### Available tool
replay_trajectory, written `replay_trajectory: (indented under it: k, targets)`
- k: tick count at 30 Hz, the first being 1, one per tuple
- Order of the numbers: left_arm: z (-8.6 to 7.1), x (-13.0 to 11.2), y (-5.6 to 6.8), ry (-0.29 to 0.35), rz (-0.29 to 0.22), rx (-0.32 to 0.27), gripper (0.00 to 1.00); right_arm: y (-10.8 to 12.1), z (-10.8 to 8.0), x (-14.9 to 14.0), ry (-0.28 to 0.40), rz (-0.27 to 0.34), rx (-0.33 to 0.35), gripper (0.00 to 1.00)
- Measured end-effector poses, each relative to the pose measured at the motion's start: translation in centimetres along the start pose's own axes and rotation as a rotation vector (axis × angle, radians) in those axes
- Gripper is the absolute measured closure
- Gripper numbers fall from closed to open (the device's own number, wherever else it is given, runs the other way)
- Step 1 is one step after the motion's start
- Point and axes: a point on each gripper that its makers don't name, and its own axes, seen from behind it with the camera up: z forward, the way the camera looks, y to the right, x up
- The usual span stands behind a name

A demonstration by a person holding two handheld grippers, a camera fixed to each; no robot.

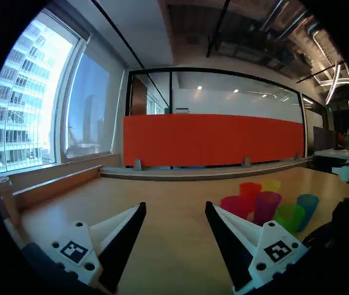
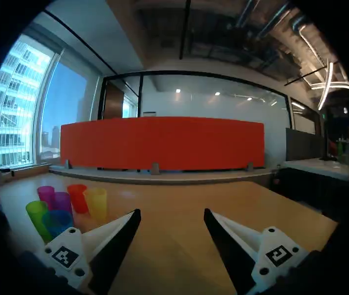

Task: Pour water

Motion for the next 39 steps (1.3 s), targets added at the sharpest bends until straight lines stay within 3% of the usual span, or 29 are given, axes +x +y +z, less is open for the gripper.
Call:
replay_trajectory:
  k: [5,12,24,33,39]
  targets:
    - [-0.6,2.4,-0.3,0.006,-0.011,-0.002,0.11,-0.5,0.1,1.1,-0.014,-0.022,0.022,0.01]
    - [-0.4,5.4,-0.5,-0.011,-0.035,-0.029,0.11,-0.8,0.2,5.5,0.007,-0.044,0.046,0.01]
    - [0.6,12.6,0.1,-0.009,-0.014,-0.096,0.11,-0.7,1.0,12.3,-0.010,-0.044,0.069,0.01]
    - [1.5,16.7,0.0,-0.013,0.012,-0.126,0.11,-1.0,1.6,16.9,-0.010,-0.050,0.108,0.01]
    - [2.0,18.5,0.0,-0.027,0.000,-0.156,0.11,-1.4,2.0,19.3,-0.007,-0.043,0.139,0.01]
